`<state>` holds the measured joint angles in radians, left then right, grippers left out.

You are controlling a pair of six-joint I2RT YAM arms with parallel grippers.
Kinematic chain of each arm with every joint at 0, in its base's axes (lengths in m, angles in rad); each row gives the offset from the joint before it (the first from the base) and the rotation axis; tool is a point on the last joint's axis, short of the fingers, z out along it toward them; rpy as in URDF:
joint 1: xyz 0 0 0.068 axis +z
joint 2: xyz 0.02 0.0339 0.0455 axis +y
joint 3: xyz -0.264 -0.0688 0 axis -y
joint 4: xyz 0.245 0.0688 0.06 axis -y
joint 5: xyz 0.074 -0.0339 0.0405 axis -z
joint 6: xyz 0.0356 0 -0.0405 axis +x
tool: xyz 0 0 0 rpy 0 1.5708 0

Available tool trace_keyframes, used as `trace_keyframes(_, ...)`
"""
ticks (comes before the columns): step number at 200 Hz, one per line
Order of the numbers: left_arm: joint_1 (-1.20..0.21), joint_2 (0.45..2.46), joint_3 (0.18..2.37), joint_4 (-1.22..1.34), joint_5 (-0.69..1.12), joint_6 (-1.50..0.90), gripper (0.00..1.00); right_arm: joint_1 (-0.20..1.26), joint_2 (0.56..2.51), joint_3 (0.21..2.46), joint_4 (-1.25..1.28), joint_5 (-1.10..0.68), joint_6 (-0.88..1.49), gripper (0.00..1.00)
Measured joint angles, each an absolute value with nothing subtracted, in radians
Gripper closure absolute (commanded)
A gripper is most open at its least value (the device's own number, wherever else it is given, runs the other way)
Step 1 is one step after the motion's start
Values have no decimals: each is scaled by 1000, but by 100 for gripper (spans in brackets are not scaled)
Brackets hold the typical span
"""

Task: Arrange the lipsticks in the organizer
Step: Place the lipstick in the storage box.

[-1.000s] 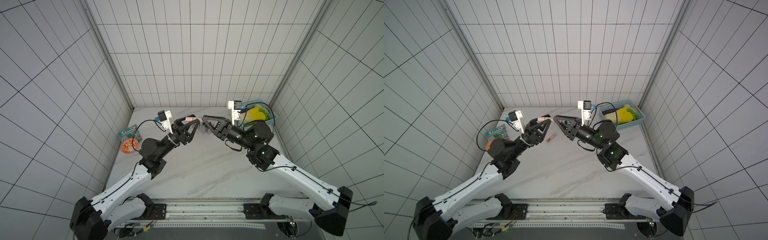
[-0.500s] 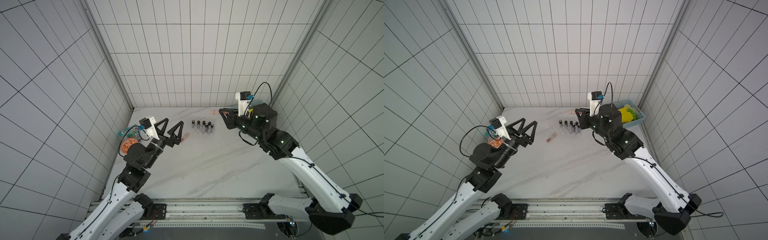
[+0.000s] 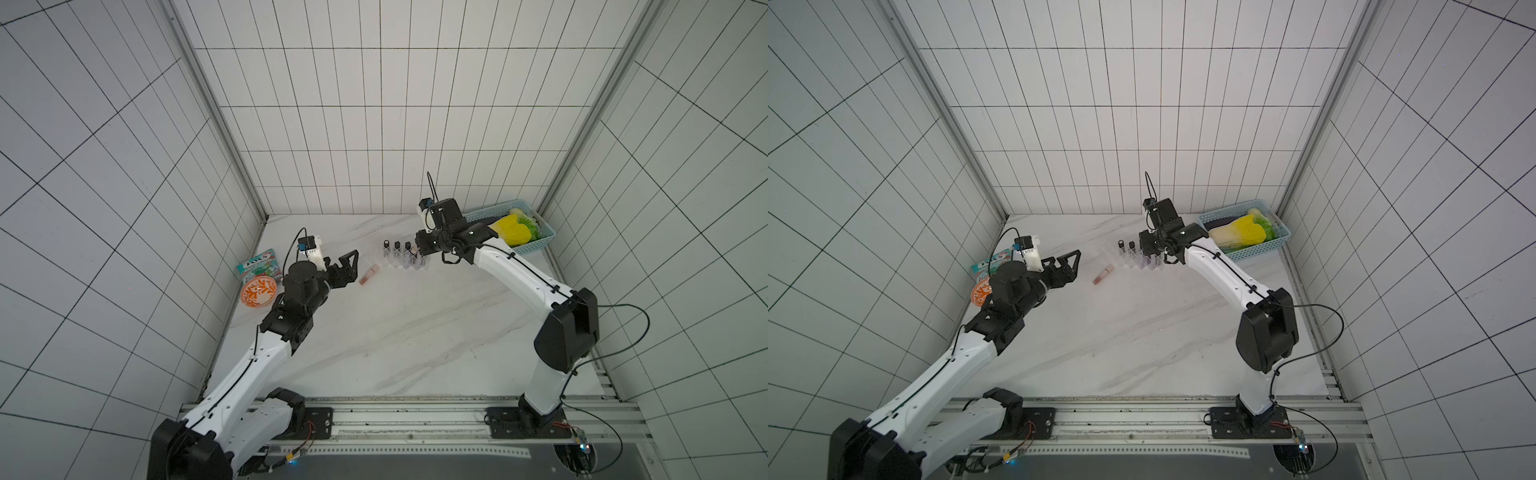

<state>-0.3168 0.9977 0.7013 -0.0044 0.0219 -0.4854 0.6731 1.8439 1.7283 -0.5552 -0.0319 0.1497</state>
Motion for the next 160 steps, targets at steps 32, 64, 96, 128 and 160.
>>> trace_keyframes(32,-304,1040,709,-23,39,-485,7,673,1951,1827,-567,-72,123,84)
trace_keyframes(64,-296,1070,720,-35,57,-482,7,673,2035,1884,-575,-99,106,84)
trace_keyframes(96,-293,1083,720,-44,68,-480,8,673,2103,1927,-586,-117,96,83)
trace_keyframes(128,-292,1085,720,-46,73,-478,8,673,2133,1957,-596,-117,84,83)
trace_keyframes(160,-292,1085,720,-46,76,-477,8,673,2161,2002,-597,-105,70,83)
